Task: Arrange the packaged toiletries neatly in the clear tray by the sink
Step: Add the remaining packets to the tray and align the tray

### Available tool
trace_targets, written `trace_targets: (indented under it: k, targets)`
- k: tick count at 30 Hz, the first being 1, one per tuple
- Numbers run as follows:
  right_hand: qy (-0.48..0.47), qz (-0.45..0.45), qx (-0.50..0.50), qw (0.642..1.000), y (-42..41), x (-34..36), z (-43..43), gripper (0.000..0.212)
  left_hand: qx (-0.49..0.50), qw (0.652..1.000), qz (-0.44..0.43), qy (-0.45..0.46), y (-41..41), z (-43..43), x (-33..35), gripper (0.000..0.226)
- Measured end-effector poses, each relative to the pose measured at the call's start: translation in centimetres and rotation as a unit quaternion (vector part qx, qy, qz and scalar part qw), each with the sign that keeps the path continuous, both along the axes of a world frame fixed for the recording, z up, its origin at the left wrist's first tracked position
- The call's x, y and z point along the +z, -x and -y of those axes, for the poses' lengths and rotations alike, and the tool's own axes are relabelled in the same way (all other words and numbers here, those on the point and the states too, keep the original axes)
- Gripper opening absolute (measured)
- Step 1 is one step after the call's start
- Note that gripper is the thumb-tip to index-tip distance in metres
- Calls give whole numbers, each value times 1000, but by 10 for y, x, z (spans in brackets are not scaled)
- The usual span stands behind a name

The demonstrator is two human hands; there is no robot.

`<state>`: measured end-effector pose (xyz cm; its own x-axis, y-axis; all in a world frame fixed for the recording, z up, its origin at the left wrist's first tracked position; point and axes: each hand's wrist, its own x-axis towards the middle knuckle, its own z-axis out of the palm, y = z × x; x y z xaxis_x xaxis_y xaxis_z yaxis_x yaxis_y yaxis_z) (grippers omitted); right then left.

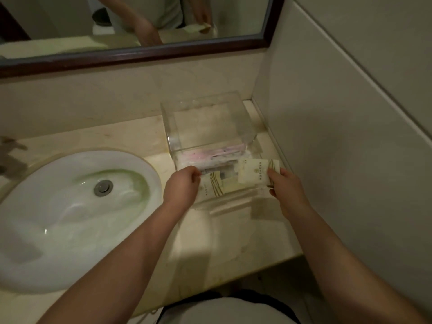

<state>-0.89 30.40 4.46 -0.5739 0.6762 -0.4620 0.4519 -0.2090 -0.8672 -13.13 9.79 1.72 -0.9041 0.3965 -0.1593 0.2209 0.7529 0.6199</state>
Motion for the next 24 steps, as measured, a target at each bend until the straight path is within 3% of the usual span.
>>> trace_targets:
  k: [4,10,13,15,17,19,24]
  targets:
    - [-75,47,61,994,18,-10,-10,20,24,998,-59,27,3,-7,-3,11]
    - [-201,121,181,955,33,-25,-14,17,37,981,-158,108,-5,-13,-11,11]
    - [-294,180,229,910,35,-27,-8,22,33,978,-180,96,-12,-13,-10,23]
    - [-403,215,242,856,33,-26,-5,33,-9,975,-207,74,-19,-14,-9,29]
    - [-499,204,231,810,30,-27,-2,45,-77,968,-234,51,-29,-14,-11,33]
    - [-537,158,225,797,27,-27,3,53,-134,962,-223,83,-44,-15,-17,42]
    - [-512,69,340,786,18,-39,24,39,-170,962,-133,168,-66,-12,-32,65]
